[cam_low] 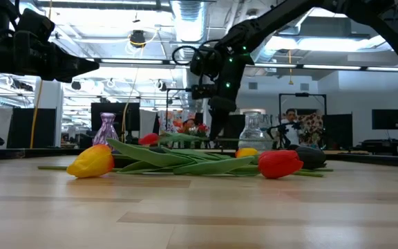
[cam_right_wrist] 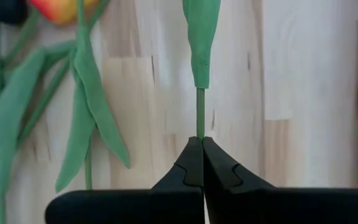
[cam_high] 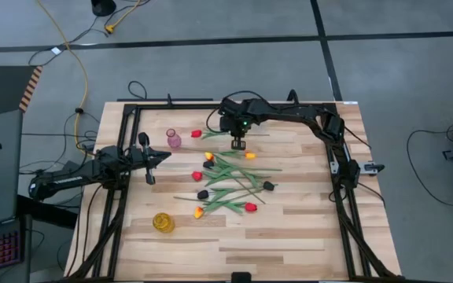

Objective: Sort flowers into vase by color
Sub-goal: Put the top red tulip into the transparent vase

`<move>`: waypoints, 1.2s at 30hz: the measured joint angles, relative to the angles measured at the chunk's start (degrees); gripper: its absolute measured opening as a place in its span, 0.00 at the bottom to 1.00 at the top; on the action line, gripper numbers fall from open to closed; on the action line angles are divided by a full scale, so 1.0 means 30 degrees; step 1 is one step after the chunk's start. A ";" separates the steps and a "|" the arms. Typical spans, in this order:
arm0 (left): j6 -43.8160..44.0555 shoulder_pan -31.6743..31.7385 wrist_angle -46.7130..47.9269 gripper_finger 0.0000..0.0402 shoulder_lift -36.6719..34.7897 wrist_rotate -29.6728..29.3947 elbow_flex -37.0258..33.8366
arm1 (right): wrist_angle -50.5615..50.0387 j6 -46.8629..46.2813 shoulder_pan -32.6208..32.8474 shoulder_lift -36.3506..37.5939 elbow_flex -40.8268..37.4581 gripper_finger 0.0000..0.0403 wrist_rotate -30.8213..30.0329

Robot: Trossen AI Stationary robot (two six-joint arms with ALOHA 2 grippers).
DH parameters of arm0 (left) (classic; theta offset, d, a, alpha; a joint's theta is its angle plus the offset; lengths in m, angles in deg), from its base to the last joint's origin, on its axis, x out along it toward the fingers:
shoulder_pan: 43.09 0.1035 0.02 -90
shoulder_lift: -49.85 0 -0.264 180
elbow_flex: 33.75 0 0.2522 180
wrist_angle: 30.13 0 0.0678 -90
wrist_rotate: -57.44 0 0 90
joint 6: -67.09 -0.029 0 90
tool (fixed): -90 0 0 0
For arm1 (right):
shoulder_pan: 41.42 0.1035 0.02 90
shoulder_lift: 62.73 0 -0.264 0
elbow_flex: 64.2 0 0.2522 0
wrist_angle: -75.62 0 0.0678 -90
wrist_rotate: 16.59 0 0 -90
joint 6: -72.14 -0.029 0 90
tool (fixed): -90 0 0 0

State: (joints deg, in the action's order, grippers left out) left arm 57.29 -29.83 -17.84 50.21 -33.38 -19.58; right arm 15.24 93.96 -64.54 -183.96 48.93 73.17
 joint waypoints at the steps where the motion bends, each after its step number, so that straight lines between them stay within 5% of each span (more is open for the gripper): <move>1: 0.0000 0.0002 -0.0007 0.00 0.0003 0.0000 0.0000 | -0.0292 0.0190 -0.0006 0.0002 0.0355 0.04 -0.0004; 11: 0.0000 0.0000 -0.0004 0.00 0.0006 0.0000 0.0000 | -0.3523 0.0914 -0.0006 0.0273 0.4558 0.04 0.0032; 20: 0.0000 0.0007 -0.0007 0.00 0.0006 -0.0007 0.0003 | -0.3217 0.1239 -0.0162 0.4234 0.3853 0.04 0.1674; 26: 0.0015 0.0007 -0.0007 0.00 0.0006 -0.0007 0.0000 | 0.0542 0.1239 -0.0210 0.7940 0.0302 0.04 0.3350; 36: 0.0013 0.0000 -0.0007 0.00 0.0006 0.0000 0.0000 | 1.3228 0.0516 -0.1384 1.4382 -1.0965 0.04 0.3699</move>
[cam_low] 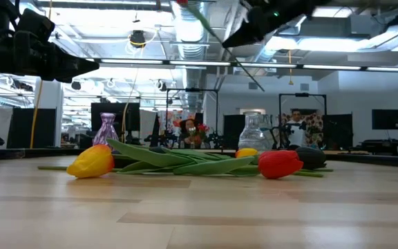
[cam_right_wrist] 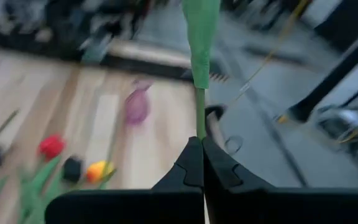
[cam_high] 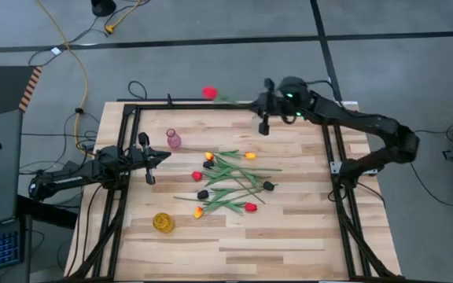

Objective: Sort flowers into vase by color
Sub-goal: Put the top red tulip into the transparent vase

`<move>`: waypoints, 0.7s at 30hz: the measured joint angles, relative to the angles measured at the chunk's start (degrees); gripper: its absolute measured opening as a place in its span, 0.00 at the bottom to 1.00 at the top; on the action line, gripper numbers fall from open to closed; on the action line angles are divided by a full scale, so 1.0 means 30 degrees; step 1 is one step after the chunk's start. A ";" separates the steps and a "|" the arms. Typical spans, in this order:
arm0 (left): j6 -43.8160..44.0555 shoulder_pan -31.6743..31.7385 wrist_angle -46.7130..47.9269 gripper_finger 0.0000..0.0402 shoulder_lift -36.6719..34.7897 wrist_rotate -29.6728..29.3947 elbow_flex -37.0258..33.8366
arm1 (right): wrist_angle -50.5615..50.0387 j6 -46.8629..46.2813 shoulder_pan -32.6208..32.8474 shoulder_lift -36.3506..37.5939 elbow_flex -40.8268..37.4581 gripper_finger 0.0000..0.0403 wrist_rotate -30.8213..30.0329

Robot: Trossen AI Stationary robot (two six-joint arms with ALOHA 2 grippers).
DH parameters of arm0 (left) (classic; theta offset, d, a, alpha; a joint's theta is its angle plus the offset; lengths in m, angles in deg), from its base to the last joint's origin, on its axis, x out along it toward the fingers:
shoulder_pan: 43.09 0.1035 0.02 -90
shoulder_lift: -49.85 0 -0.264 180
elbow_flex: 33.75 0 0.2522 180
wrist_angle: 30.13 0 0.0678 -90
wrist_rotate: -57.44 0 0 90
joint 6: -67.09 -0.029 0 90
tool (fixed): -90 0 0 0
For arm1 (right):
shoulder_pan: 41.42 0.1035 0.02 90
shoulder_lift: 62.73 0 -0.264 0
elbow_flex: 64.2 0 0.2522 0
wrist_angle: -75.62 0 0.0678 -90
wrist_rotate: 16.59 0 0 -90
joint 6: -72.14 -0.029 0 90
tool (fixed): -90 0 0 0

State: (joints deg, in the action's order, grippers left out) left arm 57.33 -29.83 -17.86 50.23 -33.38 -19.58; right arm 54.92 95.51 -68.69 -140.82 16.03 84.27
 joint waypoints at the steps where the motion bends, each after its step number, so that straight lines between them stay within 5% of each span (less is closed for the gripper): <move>1: -0.0005 0.0007 0.0005 0.00 -0.0005 0.0000 0.0000 | 0.1550 -0.0331 -0.0215 0.0419 -0.1082 0.05 -0.0002; 9: 0.0016 0.0007 0.0001 0.00 0.0000 0.0000 0.0000 | 1.4331 -0.1817 -0.1993 0.0629 -0.6840 0.05 -0.0055; 21: 0.0024 0.0007 0.0007 0.00 0.0000 0.0000 0.0006 | 1.5610 -0.3794 -0.3037 -0.1032 -0.7597 0.05 -0.0162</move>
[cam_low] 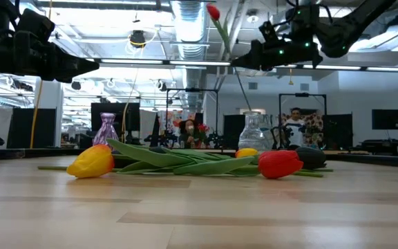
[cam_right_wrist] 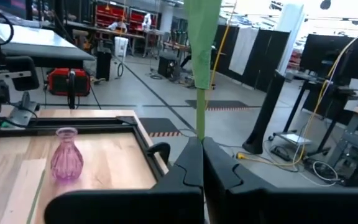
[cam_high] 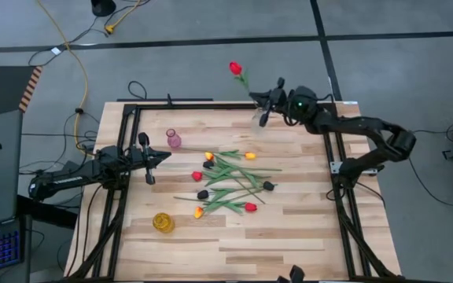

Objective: Sort flowers into vase by color
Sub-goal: Put the top red tulip into the transparent vase

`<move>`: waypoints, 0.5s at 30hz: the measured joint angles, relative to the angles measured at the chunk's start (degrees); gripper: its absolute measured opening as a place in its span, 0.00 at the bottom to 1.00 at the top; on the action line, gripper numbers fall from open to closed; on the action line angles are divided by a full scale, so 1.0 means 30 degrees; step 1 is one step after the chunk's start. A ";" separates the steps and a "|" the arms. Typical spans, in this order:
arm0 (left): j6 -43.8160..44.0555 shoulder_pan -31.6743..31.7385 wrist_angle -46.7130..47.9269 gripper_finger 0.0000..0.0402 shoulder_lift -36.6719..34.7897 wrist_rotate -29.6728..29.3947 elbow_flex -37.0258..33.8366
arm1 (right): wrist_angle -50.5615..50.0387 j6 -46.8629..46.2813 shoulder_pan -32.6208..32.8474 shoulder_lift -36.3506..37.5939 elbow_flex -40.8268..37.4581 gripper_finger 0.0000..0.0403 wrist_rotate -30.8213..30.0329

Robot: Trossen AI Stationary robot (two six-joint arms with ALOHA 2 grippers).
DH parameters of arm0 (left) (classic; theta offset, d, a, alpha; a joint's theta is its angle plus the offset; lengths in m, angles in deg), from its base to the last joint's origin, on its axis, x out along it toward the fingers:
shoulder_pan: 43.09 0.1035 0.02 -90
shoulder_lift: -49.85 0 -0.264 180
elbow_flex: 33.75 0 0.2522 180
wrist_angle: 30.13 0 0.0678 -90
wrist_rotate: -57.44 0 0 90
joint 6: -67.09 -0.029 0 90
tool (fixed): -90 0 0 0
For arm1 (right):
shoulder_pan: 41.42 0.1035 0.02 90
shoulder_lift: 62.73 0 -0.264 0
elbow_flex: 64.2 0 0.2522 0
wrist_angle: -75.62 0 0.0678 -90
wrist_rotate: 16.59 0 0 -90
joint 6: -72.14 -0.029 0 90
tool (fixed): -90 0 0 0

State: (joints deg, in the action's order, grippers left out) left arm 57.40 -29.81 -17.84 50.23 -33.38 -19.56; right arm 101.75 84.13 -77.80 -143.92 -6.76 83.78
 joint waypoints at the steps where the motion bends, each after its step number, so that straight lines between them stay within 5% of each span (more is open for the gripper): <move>1: 0.0003 -0.0003 -0.0002 0.00 -0.0004 0.0000 -0.0006 | 0.0009 0.0000 0.0000 -0.0128 0.0007 0.05 -0.0026; 15: 0.0020 -0.0002 -0.0007 0.00 -0.0002 0.0000 -0.0003 | -0.1088 -0.0015 0.0095 -0.0725 0.0022 0.05 -0.0560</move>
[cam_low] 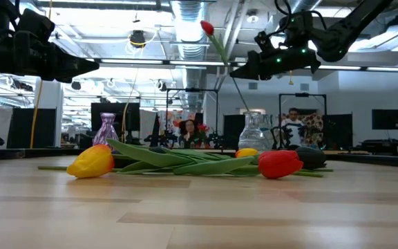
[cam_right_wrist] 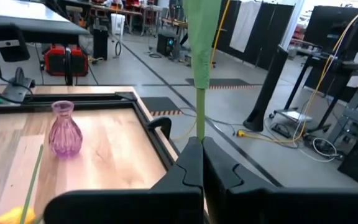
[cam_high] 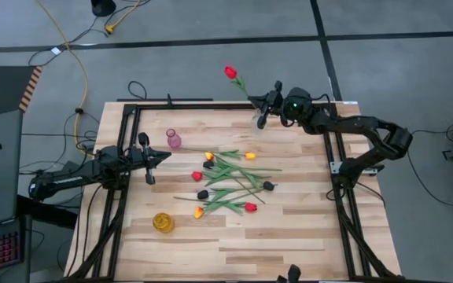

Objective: Sort flowers into vase by color
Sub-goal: Put the top red tulip into the transparent vase

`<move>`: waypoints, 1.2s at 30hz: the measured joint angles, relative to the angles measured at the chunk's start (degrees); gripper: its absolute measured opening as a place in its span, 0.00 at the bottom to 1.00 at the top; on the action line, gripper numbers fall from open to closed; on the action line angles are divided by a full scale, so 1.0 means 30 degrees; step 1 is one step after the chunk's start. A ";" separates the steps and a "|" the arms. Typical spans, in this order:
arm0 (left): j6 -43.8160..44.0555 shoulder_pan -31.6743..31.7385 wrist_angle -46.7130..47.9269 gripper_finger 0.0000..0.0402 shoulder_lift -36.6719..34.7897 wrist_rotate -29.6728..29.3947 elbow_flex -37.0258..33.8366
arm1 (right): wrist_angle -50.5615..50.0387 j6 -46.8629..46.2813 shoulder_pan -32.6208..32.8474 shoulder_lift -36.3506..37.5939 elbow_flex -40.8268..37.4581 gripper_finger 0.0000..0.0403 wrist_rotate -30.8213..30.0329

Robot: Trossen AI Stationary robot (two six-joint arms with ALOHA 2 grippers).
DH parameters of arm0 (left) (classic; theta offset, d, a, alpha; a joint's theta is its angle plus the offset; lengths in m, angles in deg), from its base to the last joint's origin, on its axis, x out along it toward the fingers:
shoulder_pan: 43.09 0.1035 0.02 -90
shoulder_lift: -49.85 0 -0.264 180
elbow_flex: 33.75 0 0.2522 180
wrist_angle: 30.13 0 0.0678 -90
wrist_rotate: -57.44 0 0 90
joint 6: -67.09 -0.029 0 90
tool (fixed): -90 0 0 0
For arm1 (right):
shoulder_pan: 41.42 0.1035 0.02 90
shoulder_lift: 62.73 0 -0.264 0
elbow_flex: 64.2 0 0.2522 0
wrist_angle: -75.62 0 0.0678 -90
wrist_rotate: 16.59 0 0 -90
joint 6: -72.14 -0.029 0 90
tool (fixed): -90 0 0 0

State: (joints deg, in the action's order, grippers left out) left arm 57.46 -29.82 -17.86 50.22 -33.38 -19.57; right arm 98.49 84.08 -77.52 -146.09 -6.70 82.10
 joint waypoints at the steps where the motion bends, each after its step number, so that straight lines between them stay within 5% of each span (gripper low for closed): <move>1: 0.0002 -0.0003 0.0006 0.00 0.0002 0.0000 0.0001 | -0.0041 0.0000 0.0000 0.0022 0.0000 0.05 0.0005; 15: 0.0002 -0.0001 0.0007 0.00 0.0002 0.0000 0.0004 | -0.2451 0.0124 -0.0015 0.0096 0.0000 0.06 -0.1958; 36: 0.0002 -0.0001 0.0006 0.00 0.0002 0.0000 0.0003 | -0.3214 0.0182 -0.0015 0.0103 0.0000 0.10 -0.2084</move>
State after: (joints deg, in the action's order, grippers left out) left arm 57.46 -29.82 -17.85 50.23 -33.38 -19.56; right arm 88.85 84.63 -77.56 -145.78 -6.70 75.85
